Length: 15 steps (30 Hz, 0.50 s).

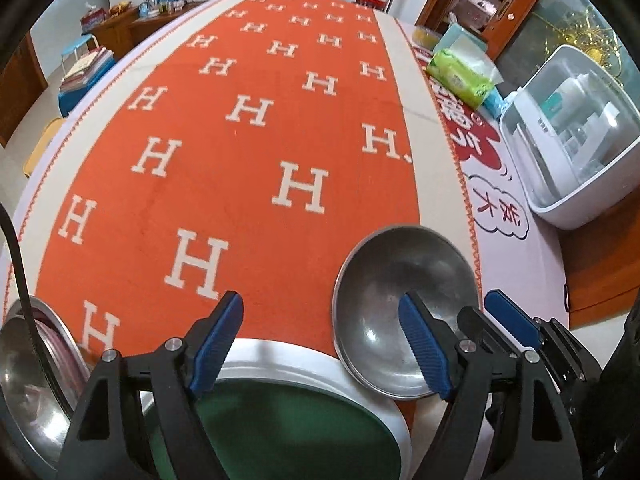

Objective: Organize plates and bowls

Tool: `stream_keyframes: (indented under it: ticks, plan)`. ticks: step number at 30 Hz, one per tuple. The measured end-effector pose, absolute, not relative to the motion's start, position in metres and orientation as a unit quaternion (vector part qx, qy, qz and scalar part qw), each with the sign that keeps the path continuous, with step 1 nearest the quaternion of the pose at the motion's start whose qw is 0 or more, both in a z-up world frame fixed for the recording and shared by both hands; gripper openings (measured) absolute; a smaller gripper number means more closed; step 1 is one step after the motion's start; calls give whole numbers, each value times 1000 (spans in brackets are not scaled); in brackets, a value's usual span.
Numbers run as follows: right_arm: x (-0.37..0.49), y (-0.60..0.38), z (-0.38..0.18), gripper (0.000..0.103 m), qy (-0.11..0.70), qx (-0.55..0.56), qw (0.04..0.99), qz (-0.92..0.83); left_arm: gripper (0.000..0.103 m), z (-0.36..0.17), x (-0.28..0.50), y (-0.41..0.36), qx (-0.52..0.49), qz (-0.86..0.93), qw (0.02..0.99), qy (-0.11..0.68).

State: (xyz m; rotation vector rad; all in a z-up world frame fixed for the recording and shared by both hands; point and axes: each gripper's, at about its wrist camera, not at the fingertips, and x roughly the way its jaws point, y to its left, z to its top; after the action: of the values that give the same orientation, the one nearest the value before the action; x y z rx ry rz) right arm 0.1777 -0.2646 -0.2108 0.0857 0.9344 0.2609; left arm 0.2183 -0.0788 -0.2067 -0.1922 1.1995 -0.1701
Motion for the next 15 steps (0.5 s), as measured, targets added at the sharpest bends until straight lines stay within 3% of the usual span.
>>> stream_keyframes:
  ticks: [5,8,15]
  plan:
    - [182,-267,-219,23,462,48,877,125,67,-217,222,-83,-91,-78,806,580]
    - [182,-268,-220,23,462,52,876,127,51,-220,223,-86,-90,-80,802,586]
    - [184,-268,-222,22,465,54,874,130,37,-227,224,-92,-92,-90,786,605]
